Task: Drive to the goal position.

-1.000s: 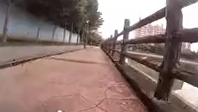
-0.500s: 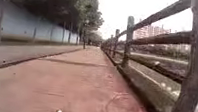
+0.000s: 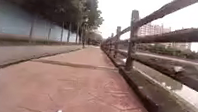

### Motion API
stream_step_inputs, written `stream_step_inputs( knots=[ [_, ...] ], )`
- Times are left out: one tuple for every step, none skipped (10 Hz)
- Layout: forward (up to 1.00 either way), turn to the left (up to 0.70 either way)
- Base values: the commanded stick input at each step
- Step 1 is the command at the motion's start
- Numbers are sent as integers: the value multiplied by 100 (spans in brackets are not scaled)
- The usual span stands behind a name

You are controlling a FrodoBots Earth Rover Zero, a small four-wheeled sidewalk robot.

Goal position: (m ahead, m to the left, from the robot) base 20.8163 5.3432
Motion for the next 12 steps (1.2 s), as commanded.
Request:
stream_step_inputs(
  knots=[
    [70, 0],
    [70, 0],
    [70, 0],
    [70, 0],
    [70, 0],
    [70, 0],
    [70, 0],
    [70, 0],
    [70, 0],
    [70, 0],
    [70, 0],
    [70, 0]
  ],
)
